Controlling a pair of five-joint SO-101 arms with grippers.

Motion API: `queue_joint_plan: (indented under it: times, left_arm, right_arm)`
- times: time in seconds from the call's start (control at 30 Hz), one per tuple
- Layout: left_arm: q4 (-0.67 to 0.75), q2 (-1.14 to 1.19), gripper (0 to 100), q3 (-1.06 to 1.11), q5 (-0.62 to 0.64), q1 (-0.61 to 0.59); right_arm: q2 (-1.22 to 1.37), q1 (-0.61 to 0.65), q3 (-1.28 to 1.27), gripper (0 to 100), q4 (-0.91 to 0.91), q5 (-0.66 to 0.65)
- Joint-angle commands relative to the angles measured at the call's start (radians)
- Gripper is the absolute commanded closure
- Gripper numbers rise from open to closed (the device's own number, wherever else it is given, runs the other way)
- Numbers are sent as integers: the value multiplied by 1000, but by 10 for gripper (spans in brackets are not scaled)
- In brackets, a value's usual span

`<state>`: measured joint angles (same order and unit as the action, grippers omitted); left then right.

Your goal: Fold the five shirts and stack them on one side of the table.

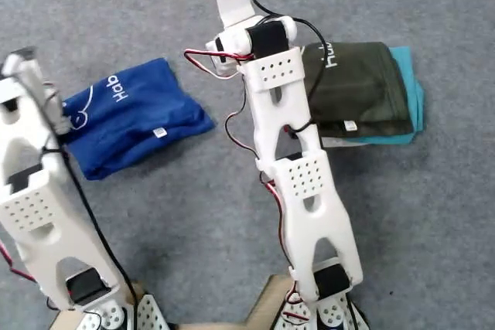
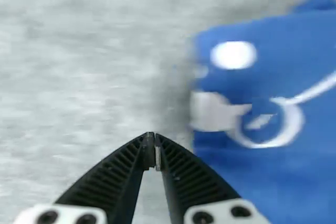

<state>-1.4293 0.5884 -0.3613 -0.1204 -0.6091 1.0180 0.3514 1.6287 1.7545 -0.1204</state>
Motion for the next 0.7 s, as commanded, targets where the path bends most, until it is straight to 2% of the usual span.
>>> queue_joint_plan:
  times: [0.0,0.1,0.17,0.37,0.57,0.67]
  left_arm:
    - [-37,-29,971,-50,-123,-53]
    - [-41,-32,971,-58,-195,-85]
    - [-64,-38,971,-79,-186,-79]
    - [-333,-98,971,-262,-89,156]
    - [-304,-92,971,-174,74,329]
    - [-245,-66,971,-70,118,363]
  right_arm:
    - [-38,14,42,984,6,-11]
    - [-36,52,41,984,6,-11]
    - [-25,80,42,984,5,-11]
    - [4,64,44,984,5,-11]
    - [2,11,44,984,5,-11]
    - [2,6,44,984,5,-11]
